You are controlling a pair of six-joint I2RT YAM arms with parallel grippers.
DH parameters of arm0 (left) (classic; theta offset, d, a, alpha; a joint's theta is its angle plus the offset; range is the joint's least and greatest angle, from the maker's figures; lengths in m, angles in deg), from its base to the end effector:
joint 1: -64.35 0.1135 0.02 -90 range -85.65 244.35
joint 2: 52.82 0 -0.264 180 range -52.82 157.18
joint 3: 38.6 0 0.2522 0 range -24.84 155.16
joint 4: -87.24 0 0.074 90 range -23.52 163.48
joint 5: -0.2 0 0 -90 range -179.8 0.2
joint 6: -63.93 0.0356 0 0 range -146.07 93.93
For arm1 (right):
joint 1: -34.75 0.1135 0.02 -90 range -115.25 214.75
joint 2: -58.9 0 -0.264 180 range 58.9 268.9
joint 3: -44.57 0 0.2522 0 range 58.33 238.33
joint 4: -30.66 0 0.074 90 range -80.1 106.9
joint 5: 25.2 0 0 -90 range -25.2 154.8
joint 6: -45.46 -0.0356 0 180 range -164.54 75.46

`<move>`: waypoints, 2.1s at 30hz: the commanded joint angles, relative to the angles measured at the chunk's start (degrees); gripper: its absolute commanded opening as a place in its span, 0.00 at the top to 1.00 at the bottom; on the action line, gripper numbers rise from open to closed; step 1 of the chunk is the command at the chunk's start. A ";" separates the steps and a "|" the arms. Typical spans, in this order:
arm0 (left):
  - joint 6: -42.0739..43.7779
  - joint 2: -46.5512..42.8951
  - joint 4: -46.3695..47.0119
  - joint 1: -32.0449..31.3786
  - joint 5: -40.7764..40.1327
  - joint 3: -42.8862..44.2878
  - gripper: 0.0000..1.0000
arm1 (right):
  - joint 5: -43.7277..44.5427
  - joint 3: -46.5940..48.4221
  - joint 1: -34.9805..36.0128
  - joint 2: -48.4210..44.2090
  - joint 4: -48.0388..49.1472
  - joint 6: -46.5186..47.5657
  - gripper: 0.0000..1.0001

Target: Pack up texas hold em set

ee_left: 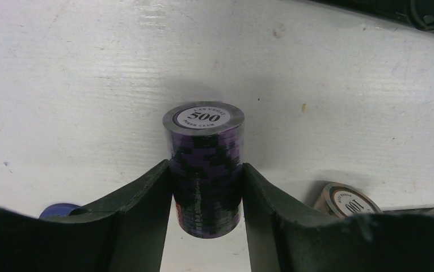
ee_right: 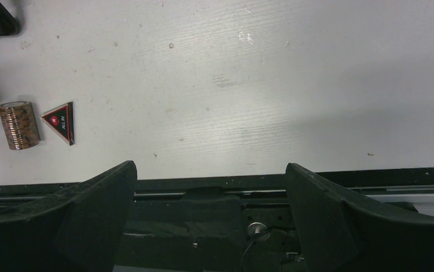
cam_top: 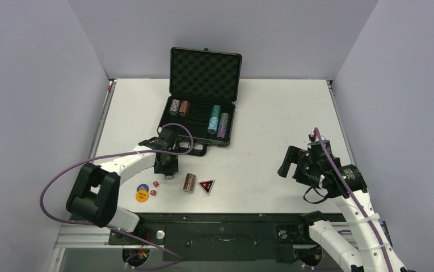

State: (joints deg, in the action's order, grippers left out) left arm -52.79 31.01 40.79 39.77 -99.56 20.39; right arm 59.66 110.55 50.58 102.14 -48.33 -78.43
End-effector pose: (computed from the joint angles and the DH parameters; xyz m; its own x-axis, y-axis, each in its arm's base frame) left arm 0.2348 -0.1008 0.1667 -0.9314 -0.0612 -0.3587 -0.0653 0.9979 -0.0008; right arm 0.1156 0.0361 0.3008 -0.8422 0.3384 -0.4196 0.1808 0.9106 0.3716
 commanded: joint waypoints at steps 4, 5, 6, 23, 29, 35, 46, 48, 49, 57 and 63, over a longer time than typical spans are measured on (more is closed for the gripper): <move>-0.43 1.59 2.46 -1.42 0.70 0.53 0.86 | 1.04 -0.02 0.24 0.34 1.10 0.29 0.01; -0.43 1.64 2.32 -1.52 0.71 0.68 0.91 | 1.00 -0.02 0.25 0.30 1.08 0.35 0.01; -0.35 1.45 2.21 -1.77 0.71 1.01 0.98 | 0.99 0.05 0.25 0.33 1.03 0.43 0.01; 0.99 -12.67 -10.90 -1.96 0.73 5.79 1.00 | -0.11 -1.39 0.23 -8.92 3.75 -0.18 0.00; -0.01 -19.27 -11.71 -1.98 3.08 5.51 1.00 | -0.99 -1.85 0.23 -10.95 1.77 -3.25 0.00; 0.00 -20.88 -12.49 -1.96 5.02 6.65 1.00 | -3.16 -4.27 0.32 -14.72 4.16 -6.11 0.00; -1.04 -19.72 -16.63 -1.79 2.27 9.27 1.00 | -0.62 -4.20 0.27 -13.84 4.58 -10.23 0.00; -0.94 -18.50 -16.93 -1.79 2.42 9.65 1.00 | 0.53 -3.48 0.30 -13.54 2.49 -11.92 0.00; -1.05 -17.86 -16.99 -1.79 2.35 9.58 1.00 | 0.82 -3.33 0.26 -13.21 1.10 -12.85 0.01; -0.96 -15.88 -18.43 -1.61 3.75 10.17 1.00 | 7.45 2.08 0.33 -9.55 -7.04 -21.15 0.03; -0.79 -15.95 -17.87 -1.53 -0.06 12.38 1.00 | 10.29 5.45 0.32 -4.86 -7.54 -21.98 0.03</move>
State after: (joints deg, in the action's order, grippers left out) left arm -53.90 16.22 20.55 38.07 -96.76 27.86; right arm 65.69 113.09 50.60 94.03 -55.13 -98.63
